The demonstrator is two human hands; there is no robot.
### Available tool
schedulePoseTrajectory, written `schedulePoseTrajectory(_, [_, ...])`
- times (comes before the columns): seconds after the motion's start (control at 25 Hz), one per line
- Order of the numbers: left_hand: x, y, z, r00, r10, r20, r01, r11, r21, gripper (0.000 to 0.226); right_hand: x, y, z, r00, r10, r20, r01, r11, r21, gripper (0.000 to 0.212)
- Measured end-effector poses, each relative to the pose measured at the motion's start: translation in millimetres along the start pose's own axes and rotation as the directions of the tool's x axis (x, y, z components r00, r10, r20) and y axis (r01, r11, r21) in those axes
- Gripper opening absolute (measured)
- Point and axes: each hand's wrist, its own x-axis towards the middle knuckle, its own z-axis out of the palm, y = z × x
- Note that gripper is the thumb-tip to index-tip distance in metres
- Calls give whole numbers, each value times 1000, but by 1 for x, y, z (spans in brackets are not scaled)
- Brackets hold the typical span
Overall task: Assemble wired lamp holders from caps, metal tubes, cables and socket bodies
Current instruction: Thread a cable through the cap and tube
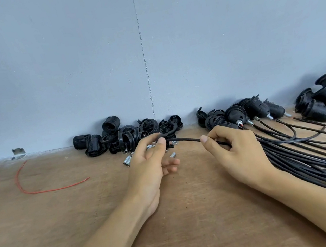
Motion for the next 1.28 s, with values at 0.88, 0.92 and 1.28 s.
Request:
schedulePoseTrajectory(0.88, [-10,-3,3,937,341,78,-344,861,374,24,1,-11,5,969,29,247,-43,998,51,18])
schedulePoseTrajectory(0.92, [-12,-5,5,920,355,167,-392,812,434,27,2,-14,7,965,64,254,-107,981,160,19])
schedulePoseTrajectory(1.28, [-11,-9,5,901,412,133,-417,744,522,34,10,-19,8,839,312,445,-517,711,477,38])
